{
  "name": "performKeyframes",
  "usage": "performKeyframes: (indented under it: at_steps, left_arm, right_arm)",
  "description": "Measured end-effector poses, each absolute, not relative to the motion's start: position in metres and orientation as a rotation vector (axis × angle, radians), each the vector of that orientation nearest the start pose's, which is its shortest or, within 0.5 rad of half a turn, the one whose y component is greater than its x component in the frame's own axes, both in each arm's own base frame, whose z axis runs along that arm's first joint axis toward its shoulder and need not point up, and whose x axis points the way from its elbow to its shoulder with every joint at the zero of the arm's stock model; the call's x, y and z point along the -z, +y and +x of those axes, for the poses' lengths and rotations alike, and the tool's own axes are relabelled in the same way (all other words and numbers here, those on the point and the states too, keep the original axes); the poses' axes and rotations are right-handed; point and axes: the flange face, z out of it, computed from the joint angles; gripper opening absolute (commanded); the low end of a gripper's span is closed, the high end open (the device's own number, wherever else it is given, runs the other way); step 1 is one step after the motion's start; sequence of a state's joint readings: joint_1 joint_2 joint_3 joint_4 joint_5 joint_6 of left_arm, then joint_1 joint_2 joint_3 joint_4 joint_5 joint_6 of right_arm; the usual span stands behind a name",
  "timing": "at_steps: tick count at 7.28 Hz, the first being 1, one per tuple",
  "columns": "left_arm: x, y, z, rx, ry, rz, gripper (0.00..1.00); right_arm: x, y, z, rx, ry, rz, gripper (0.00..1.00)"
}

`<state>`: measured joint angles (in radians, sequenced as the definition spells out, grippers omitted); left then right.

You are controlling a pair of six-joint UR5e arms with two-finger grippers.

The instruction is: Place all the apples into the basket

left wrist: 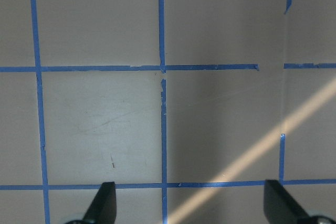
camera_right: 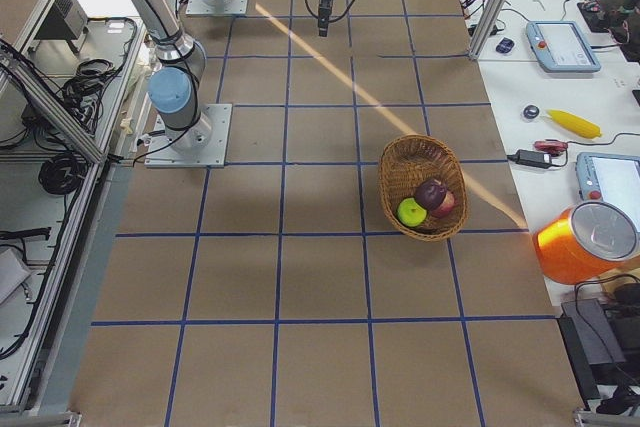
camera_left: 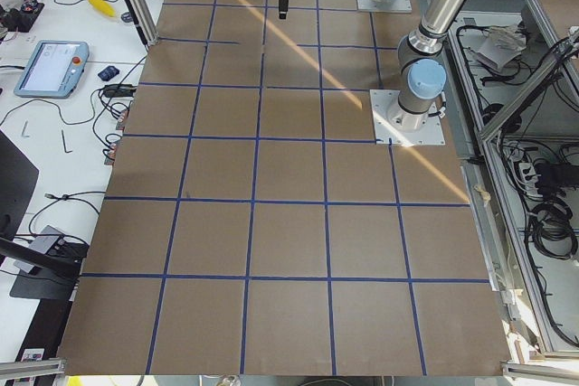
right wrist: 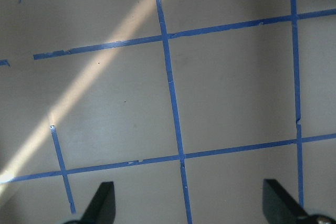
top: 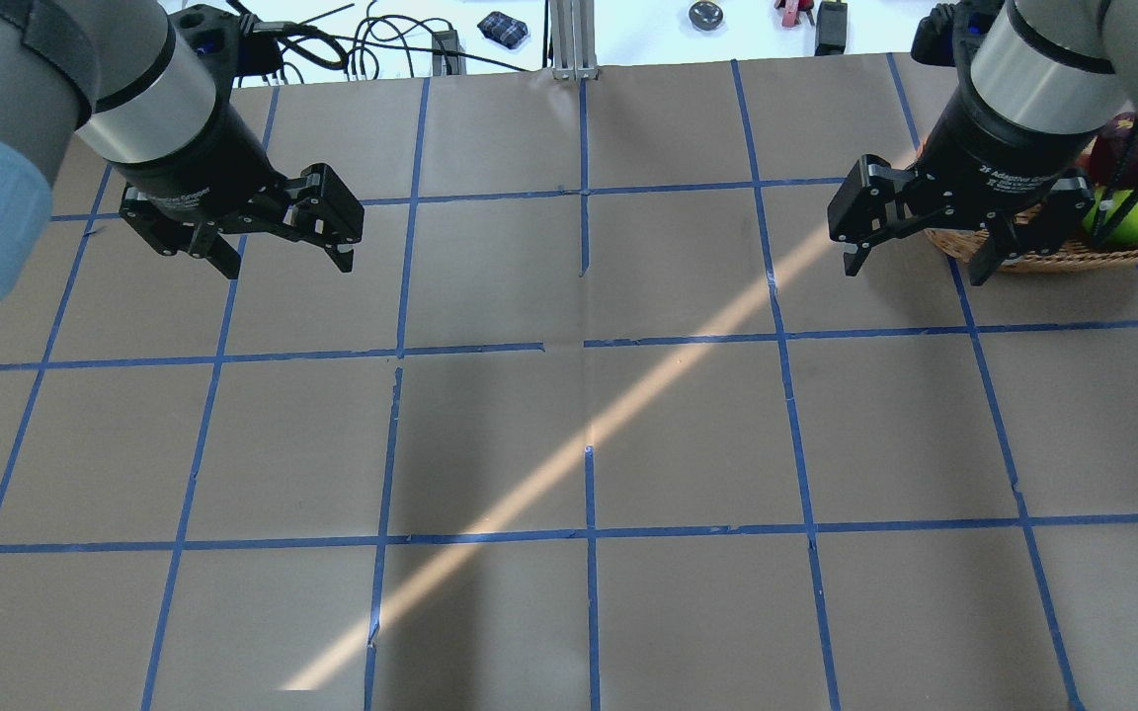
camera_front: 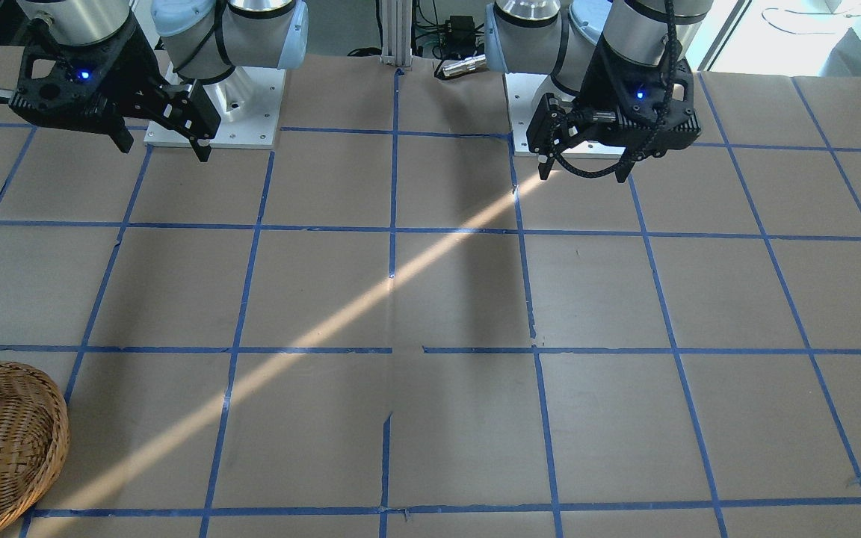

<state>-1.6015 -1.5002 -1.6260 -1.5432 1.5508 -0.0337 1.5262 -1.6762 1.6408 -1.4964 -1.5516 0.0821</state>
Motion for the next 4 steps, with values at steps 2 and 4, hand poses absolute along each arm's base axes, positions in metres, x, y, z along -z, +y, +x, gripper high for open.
performKeyframes:
  at_steps: [2, 4]
  left_arm:
    - [-0.4973, -0.4615, -0.1495, 0.066, 3.162, -0.004, 1.0]
    - [-0.4973, -0.4614, -0.1495, 0.065, 3.162, -0.004, 1.0]
  right_arm:
    - [-0.4882, -0.4481, 0.1154, -0.074, 3.117, 0.187, 1.0]
    - [-0.4848, -0.4472, 0.1154, -0.08, 3.117, 0.186, 1.0]
